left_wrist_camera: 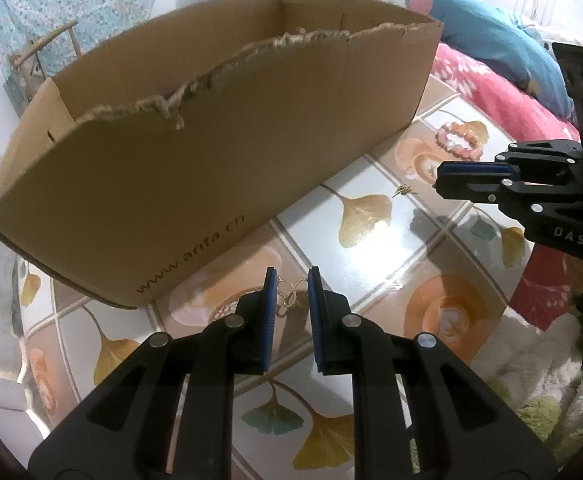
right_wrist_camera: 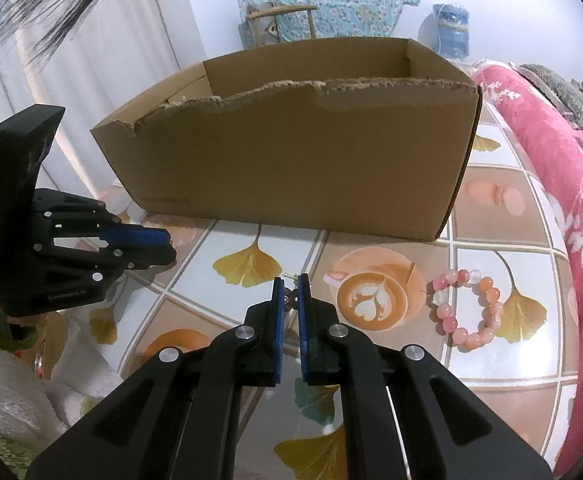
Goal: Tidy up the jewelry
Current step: 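Lift the earring with the left tool while the right tool carries the charm over the box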
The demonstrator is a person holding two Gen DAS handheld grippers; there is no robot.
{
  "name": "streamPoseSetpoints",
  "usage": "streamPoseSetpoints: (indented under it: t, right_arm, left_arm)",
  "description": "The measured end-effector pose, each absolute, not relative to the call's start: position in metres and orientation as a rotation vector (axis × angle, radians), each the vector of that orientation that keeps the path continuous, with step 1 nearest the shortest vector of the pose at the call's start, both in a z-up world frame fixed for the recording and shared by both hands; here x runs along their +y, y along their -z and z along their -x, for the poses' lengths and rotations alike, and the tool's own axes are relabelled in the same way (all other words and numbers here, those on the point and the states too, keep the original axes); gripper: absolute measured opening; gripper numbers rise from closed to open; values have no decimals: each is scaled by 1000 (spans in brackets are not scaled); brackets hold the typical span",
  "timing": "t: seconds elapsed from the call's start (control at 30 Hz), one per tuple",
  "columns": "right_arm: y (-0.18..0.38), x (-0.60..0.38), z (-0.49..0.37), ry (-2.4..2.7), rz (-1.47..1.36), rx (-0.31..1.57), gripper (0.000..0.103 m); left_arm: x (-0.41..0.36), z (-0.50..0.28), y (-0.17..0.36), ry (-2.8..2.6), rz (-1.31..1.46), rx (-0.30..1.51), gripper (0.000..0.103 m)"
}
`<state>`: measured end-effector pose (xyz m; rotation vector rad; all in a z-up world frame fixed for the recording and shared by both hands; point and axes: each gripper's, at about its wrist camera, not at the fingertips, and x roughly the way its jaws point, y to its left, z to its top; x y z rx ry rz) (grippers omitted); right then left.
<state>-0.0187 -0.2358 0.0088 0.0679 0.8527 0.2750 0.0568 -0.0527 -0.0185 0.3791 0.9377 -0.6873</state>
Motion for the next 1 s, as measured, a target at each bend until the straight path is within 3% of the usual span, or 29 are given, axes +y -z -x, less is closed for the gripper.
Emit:
streamPoseSetpoints:
  t: [0.37,0.67,0.77,1.0]
  right_arm:
    - [-47,-239,29,-297,-64,755,7]
    - [-120,-251,-11,-441,-67,604,7]
    - [-131,-260,-54,-466,-77,658,7]
    - [-86,-258,-160,-500,-124,1036,7]
  left_arm:
    - [-47,-42,-25,711,-336,822,15]
    - [-52,-57,-105,776,-253,630,15]
    - [-64,-92,-116,781,-217,653,15]
    - [-104,-194,-72,789,-185,988,15]
